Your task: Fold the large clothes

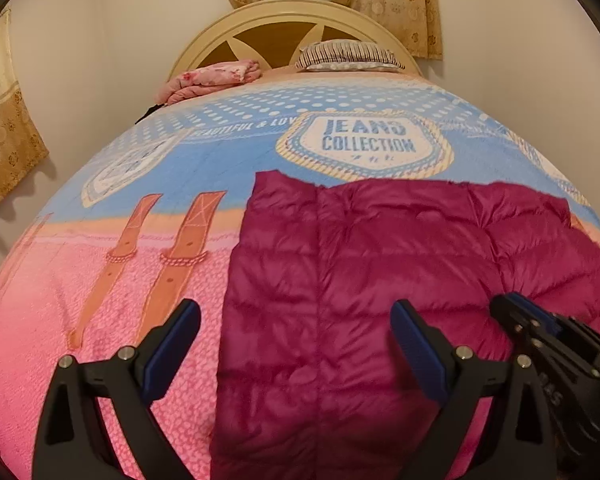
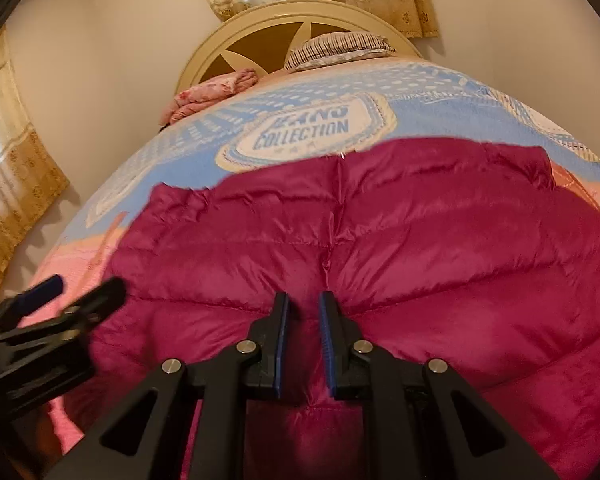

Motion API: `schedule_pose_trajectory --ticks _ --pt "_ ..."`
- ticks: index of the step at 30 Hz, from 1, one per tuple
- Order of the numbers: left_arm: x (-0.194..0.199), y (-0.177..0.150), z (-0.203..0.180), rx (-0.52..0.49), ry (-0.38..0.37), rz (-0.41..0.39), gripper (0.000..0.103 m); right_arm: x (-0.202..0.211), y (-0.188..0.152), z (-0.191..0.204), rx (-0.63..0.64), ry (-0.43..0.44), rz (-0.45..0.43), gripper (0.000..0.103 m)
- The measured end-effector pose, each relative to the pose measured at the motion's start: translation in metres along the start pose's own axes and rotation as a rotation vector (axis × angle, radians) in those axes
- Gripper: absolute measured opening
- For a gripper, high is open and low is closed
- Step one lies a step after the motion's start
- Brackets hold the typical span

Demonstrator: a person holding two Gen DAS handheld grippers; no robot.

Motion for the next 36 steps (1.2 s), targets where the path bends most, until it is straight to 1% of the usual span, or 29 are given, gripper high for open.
schedule_pose_trajectory --ticks 4,7,9,12,13,15,16,17,18,20,21,22,26,28,29,30,31,32,34,36 --pt "-0.006 -0.013 0.002 0.027 0.017 0.027 0.098 -0.012 -0.011 -0.008 -0.01 0.005 0.014 0.014" --pt "-0.013 -0.024 -0.001 0.067 -0.012 0.062 0.098 -0.015 -0.012 -0.01 -0.013 0.008 0.02 0.014" --pt "-0.019 -0.031 -0.003 0.101 -0.028 0.081 0.1 -0.015 -0.013 -0.009 -0.005 0.001 0.019 0.014" --pt "-0.024 -0.034 -0.004 0.139 -0.065 0.088 0.103 -0.015 -0.013 -0.01 -0.012 0.009 0.016 0.014" --pt "-0.026 -0.035 -0.004 0.159 -0.093 0.102 0.103 -0.015 -0.014 -0.011 -0.016 0.013 0.016 0.014" --pt "-0.03 -0.038 -0.002 0.245 -0.2 0.139 0.103 -0.015 -0.013 -0.013 -0.025 0.023 0.015 0.014" --pt "-0.03 -0.04 0.002 0.303 -0.256 0.148 0.103 -0.016 -0.013 -0.014 -0.032 0.029 0.016 0.014" --pt "-0.027 -0.042 0.006 0.353 -0.297 0.14 0.103 -0.017 -0.012 -0.016 -0.041 0.038 0.016 0.014" --pt "-0.02 -0.044 0.012 0.42 -0.357 0.118 0.103 -0.017 -0.012 -0.019 -0.048 0.047 0.017 0.014" --pt "-0.005 -0.052 0.023 0.524 -0.457 0.073 0.103 -0.018 -0.012 -0.023 -0.072 0.069 0.017 0.014" --pt "0.001 -0.057 0.028 0.565 -0.485 0.047 0.103 -0.019 -0.011 -0.025 -0.079 0.076 0.018 0.014" --pt "0.005 -0.061 0.032 0.584 -0.489 0.031 0.103 -0.02 -0.01 -0.026 -0.081 0.079 0.019 0.014" --pt "0.008 -0.066 0.042 0.621 -0.433 -0.005 0.101 -0.022 -0.01 -0.026 -0.076 0.077 0.019 0.014" --pt "0.014 -0.064 0.051 0.625 -0.357 -0.039 0.101 -0.022 -0.01 -0.025 -0.078 0.079 0.018 0.014" --pt "0.02 -0.064 0.059 0.622 -0.299 -0.071 0.101 -0.023 -0.009 -0.025 -0.079 0.079 0.018 0.014" --pt "0.029 -0.063 0.066 0.619 -0.239 -0.13 0.101 -0.022 -0.01 -0.025 -0.078 0.079 0.018 0.014" --pt "0.03 -0.063 0.07 0.614 -0.219 -0.159 0.101 -0.022 -0.01 -0.025 -0.078 0.079 0.017 0.014" --pt "0.029 -0.064 0.07 0.608 -0.225 -0.162 0.101 -0.022 -0.01 -0.025 -0.079 0.08 0.017 0.014" --pt "0.014 -0.069 0.066 0.616 -0.279 -0.081 0.101 -0.022 -0.01 -0.025 -0.082 0.083 0.016 0.014" --pt "-0.003 -0.081 0.06 0.667 -0.343 -0.001 0.101 -0.021 -0.01 -0.026 -0.083 0.085 0.016 0.014"
Point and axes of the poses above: each gripper's, at about its wrist camera, not at the fingertips, and x roughly against the way its jaws point, z to its left, y to its top, the point moved 4 cm from there along -x, roughly the way its jaws point, and after that the axes turned 5 degrees about -z, right-handed, at the moved point
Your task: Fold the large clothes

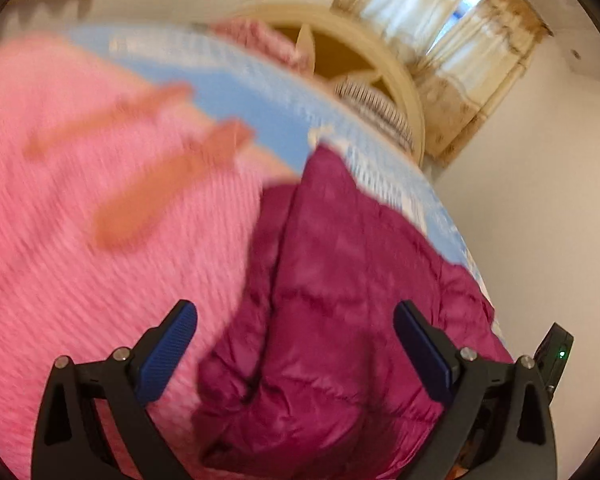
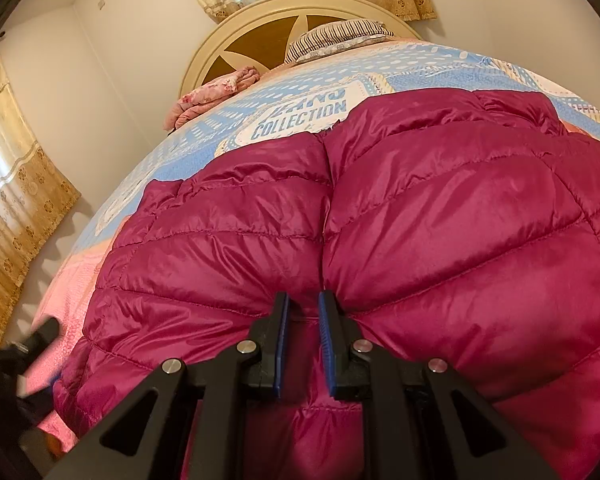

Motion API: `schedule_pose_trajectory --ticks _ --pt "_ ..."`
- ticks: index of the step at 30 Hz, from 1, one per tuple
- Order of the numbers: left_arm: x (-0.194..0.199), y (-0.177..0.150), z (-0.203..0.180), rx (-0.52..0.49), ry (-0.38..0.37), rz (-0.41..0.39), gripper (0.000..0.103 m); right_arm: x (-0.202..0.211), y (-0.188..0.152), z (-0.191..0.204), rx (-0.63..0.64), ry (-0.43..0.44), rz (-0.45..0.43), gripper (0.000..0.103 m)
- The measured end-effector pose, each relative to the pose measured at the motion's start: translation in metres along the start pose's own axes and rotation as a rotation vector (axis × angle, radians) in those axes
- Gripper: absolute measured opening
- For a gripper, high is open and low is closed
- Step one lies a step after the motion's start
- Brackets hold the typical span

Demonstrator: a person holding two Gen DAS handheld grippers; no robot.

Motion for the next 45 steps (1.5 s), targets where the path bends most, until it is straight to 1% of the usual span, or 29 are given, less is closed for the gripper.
schedule_pose_trajectory --ticks 1,3,4,5,7,8,9,10,12,13,15,18,20,22,23,25,26,30,32,33,34,35,36,37,39,40,41,43,45 --pt "-0.005 -0.003 0.0 0.011 -0.012 0.012 0.103 0.0 0.0 0.0 0.0 0.0 -0.001 0.014" --pt "-0.006 -0.005 -0.011 -0.037 -0.008 -0.014 0.103 0.001 -0.001 -0.001 -0.002 0.003 -0.001 0.014" --pt "-0.011 -0.004 -0.019 -0.046 -0.039 0.011 0.103 0.001 -0.001 -0.001 -0.002 0.003 -0.001 0.014" --pt "-0.018 -0.003 -0.024 -0.029 -0.078 0.037 0.103 0.001 -0.001 -0.001 -0.004 0.005 0.0 0.014" --pt "-0.026 0.002 -0.03 0.008 -0.12 0.044 0.102 0.001 -0.001 -0.003 -0.017 0.015 0.001 0.014" --pt "-0.03 0.002 -0.034 0.007 -0.122 0.045 0.092 0.001 -0.001 -0.004 -0.025 0.02 0.002 0.014" --pt "-0.032 0.002 -0.036 0.008 -0.121 0.049 0.075 0.0 -0.001 -0.004 -0.03 0.023 0.004 0.014" --pt "-0.033 0.003 -0.037 0.018 -0.123 0.054 0.067 0.0 -0.002 -0.005 -0.033 0.025 0.006 0.014" --pt "-0.03 0.005 -0.036 0.046 -0.159 0.051 0.036 0.0 -0.002 -0.004 -0.036 0.024 0.009 0.014" --pt "-0.029 0.007 -0.04 0.037 -0.192 0.049 0.031 -0.001 -0.002 -0.004 -0.039 0.025 0.01 0.014" --pt "-0.021 0.011 -0.051 -0.011 -0.227 0.039 0.021 -0.002 -0.003 -0.004 -0.047 0.027 0.016 0.014" --pt "-0.006 0.019 -0.072 -0.076 -0.288 0.028 0.017 -0.001 -0.005 -0.003 -0.094 0.028 0.041 0.014" --pt "0.007 0.023 -0.087 -0.12 -0.317 0.021 0.017 0.001 -0.008 0.002 -0.129 0.028 0.057 0.014" --pt "0.02 0.029 -0.099 -0.166 -0.336 0.017 0.017 0.004 -0.016 0.016 -0.175 0.065 0.087 0.014" --pt "0.029 0.032 -0.105 -0.203 -0.338 0.014 0.017 0.006 -0.022 0.024 -0.203 0.099 0.104 0.014" --pt "0.041 0.037 -0.114 -0.294 -0.3 -0.004 0.017 0.006 -0.031 0.042 -0.252 0.173 0.135 0.014" --pt "0.05 0.041 -0.117 -0.341 -0.276 -0.014 0.017 0.005 -0.039 0.056 -0.291 0.23 0.161 0.014" --pt "0.064 0.049 -0.121 -0.475 -0.167 -0.02 0.018 -0.003 -0.06 0.104 -0.351 0.407 0.256 0.014" --pt "0.068 0.047 -0.122 -0.533 -0.139 -0.041 0.018 -0.005 -0.061 0.116 -0.334 0.449 0.288 0.014" --pt "0.072 0.045 -0.125 -0.558 -0.142 -0.054 0.018 -0.003 -0.059 0.117 -0.32 0.443 0.292 0.014" --pt "0.076 0.044 -0.127 -0.567 -0.155 -0.062 0.018 0.002 -0.056 0.115 -0.317 0.439 0.286 0.014" --pt "0.077 0.042 -0.131 -0.581 -0.163 -0.068 0.018 0.012 -0.048 0.11 -0.321 0.453 0.257 0.014" --pt "0.079 0.038 -0.14 -0.612 -0.155 -0.079 0.018 0.024 -0.04 0.103 -0.315 0.462 0.215 0.014" --pt "0.074 0.036 -0.146 -0.639 -0.146 -0.084 0.018 0.037 -0.032 0.095 -0.297 0.455 0.169 0.014" --pt "0.067 0.021 -0.163 -0.7 -0.143 -0.081 0.018 0.065 -0.017 0.07 -0.26 0.384 0.079 0.014" --pt "0.064 0.013 -0.168 -0.722 -0.149 -0.074 0.018 0.075 -0.012 0.058 -0.262 0.359 0.049 0.014" --pt "0.061 0.004 -0.174 -0.749 -0.152 -0.067 0.018 0.091 -0.006 0.035 -0.279 0.324 0.004 0.014" --pt "0.049 -0.018 -0.188 -0.818 -0.143 -0.049 0.018 0.112 -0.001 0.0 -0.308 0.267 -0.041 0.014" --pt "0.037 -0.044 -0.199 -0.878 -0.142 -0.02 0.018 0.127 0.0 -0.028 -0.328 0.221 -0.066 0.014"
Point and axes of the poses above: each gripper's, at about its wrist camera, not at the fingertips, and x roughly against the way its jaws point, z to its left, y to its top, the point moved 4 cm from there along -x, roughly the way its jaws point, and after that the axes turned 5 degrees about -z, right-handed, at the moved point
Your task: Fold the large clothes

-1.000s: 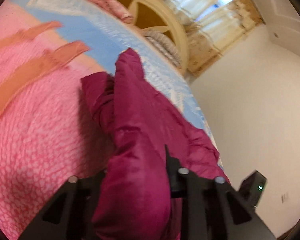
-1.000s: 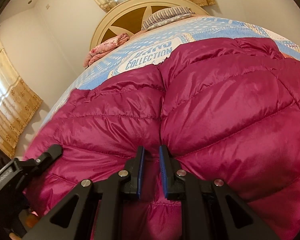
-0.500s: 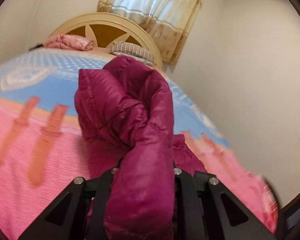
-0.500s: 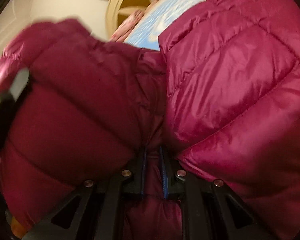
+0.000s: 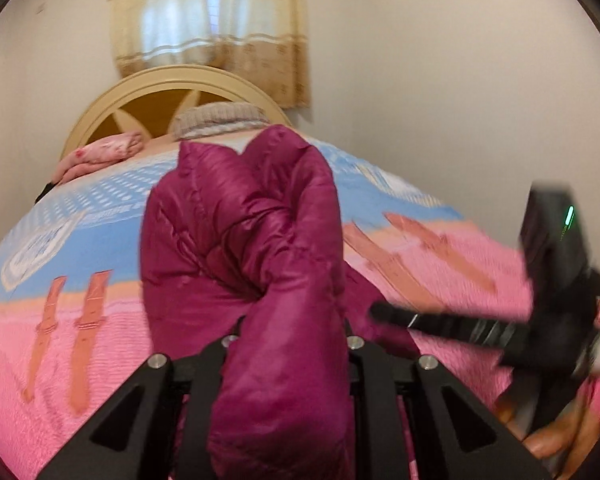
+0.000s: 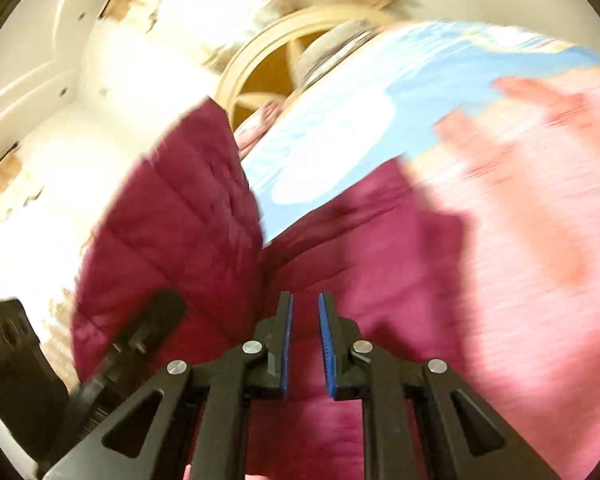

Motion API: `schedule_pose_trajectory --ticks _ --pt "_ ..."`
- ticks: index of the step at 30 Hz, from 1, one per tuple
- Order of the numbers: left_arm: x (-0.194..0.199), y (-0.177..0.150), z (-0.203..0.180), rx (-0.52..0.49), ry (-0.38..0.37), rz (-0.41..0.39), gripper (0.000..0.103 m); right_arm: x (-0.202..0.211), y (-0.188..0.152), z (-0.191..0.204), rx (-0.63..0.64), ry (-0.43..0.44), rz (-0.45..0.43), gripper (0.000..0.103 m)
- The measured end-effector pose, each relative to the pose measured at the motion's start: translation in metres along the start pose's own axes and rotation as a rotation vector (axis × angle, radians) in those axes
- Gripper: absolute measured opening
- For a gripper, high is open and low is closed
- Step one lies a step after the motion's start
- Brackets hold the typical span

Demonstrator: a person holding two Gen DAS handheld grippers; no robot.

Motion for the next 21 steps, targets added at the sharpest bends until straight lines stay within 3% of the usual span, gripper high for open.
schedule_pose_trajectory --ticks 2,4,5,6,8,13,16,21 --pt "-0.009 -0.009 -0.019 -0.059 0.005 0.026 0.018 0.018 0.006 -0.019 -0.018 -0.036 -0.037 0.014" --pt "-0.023 -0.023 -0.041 -0.127 0.011 0.056 0.018 0.025 0.009 -0.028 -0.037 -0.049 -0.053 0.022" --pt "-0.029 -0.03 -0.051 -0.163 0.012 0.071 0.018 0.031 0.01 -0.038 -0.066 -0.043 -0.059 0.041" --pt "-0.035 -0.037 -0.058 -0.189 0.01 0.085 0.019 0.036 0.012 -0.04 -0.088 -0.029 -0.068 0.067" --pt "-0.04 -0.05 -0.071 -0.234 0.006 0.094 0.019 0.05 0.012 -0.053 -0.134 0.027 -0.116 0.082" --pt "-0.043 -0.068 -0.085 -0.303 0.025 0.06 0.02 0.059 0.022 -0.053 -0.123 0.059 -0.118 0.082" --pt "-0.04 -0.069 -0.08 -0.262 -0.005 0.044 0.02 0.05 0.032 -0.061 -0.082 0.051 -0.044 0.082" --pt "-0.032 -0.071 -0.082 -0.288 -0.019 0.04 0.024 -0.006 0.044 -0.036 0.046 0.037 0.142 0.082"
Point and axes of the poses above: each gripper's, at about its wrist camera, not at the fingertips, and x roughly against the way its jaws point, z to its left, y to its top, the point moved 4 cm from there along -x, roughly the way its jaws point, and after that the axes turned 5 degrees about -z, right-handed, at the moved point
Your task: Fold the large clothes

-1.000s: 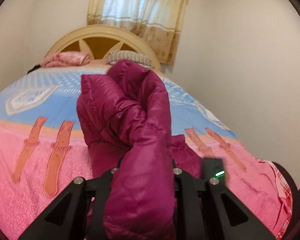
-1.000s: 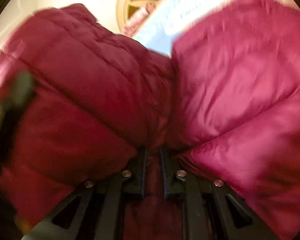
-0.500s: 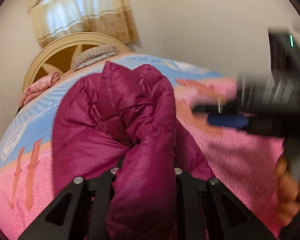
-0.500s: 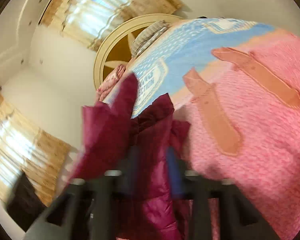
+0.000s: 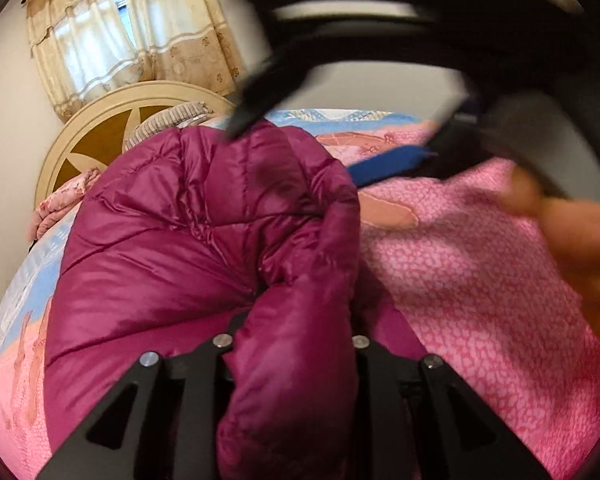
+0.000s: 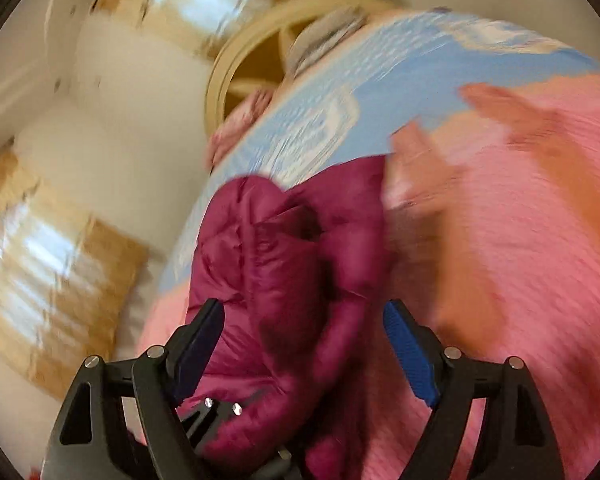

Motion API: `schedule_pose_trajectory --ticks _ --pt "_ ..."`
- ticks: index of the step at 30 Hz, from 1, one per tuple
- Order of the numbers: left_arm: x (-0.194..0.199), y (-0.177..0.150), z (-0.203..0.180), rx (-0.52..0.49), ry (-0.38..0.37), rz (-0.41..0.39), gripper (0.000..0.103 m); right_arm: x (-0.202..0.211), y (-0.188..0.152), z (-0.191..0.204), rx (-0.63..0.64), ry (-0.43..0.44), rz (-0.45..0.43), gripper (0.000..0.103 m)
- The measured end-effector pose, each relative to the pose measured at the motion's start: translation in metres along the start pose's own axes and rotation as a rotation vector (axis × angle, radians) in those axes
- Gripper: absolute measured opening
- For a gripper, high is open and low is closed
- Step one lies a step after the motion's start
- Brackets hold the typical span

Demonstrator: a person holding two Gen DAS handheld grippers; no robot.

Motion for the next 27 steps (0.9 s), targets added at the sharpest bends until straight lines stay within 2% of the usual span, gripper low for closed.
schedule_pose_trajectory --ticks 1,2,3,4,6,7,9,13,15,17,20,23,27 --pt "0.001 0.001 0.0 -0.009 0.002 -0.001 0.026 -0.012 0.002 0.009 0.037 0.004 0.04 0.082" --pt "0.005 0.001 0.001 -0.017 0.003 -0.001 0.033 -0.02 0.0 0.015 0.078 -0.013 0.066 0.077" --pt "0.008 0.001 0.002 -0.019 -0.005 -0.001 0.042 -0.029 0.003 0.017 0.105 -0.043 0.081 0.045" --pt "0.017 0.0 0.005 -0.014 -0.024 -0.005 0.048 -0.038 0.005 0.015 0.11 -0.069 0.102 0.03" --pt "0.044 -0.002 0.013 0.0 -0.085 -0.03 0.063 -0.049 0.011 0.003 0.034 -0.047 0.124 0.025" --pt "0.055 -0.004 0.019 0.006 -0.106 -0.041 0.067 -0.051 0.011 -0.003 -0.005 -0.026 0.119 0.024" --pt "0.084 -0.006 0.037 0.036 -0.142 -0.06 0.084 -0.051 0.006 -0.014 -0.024 -0.013 0.112 0.023" --pt "0.117 0.0 0.091 0.175 -0.181 -0.107 0.085 -0.06 -0.006 -0.04 -0.136 0.055 0.104 0.023" --pt "0.119 0.009 0.124 0.273 -0.133 -0.134 0.09 -0.065 -0.009 -0.047 -0.162 0.087 0.1 0.023" --pt "0.108 0.017 0.153 0.344 -0.065 -0.138 0.091 -0.069 -0.012 -0.051 -0.176 0.098 0.102 0.023" --pt "0.067 0.029 0.178 0.45 -0.043 -0.084 0.091 -0.075 -0.018 -0.061 -0.227 0.128 0.09 0.022" --pt "0.021 0.029 0.17 0.487 -0.068 -0.006 0.091 -0.074 -0.024 -0.067 -0.233 0.134 0.077 0.021" --pt "-0.026 0.021 0.136 0.442 -0.044 0.11 0.09 -0.077 -0.027 -0.068 -0.199 0.107 0.081 0.021"
Point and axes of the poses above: each gripper's, at about its wrist camera, not at the fingertips, and x roughly against the way its jaws point, z to its left, y to its top, the point moved 4 cm from there along -x, roughly the way its jaws point, and after that the axes turned 5 degrees about -z, right-handed, at the moved point
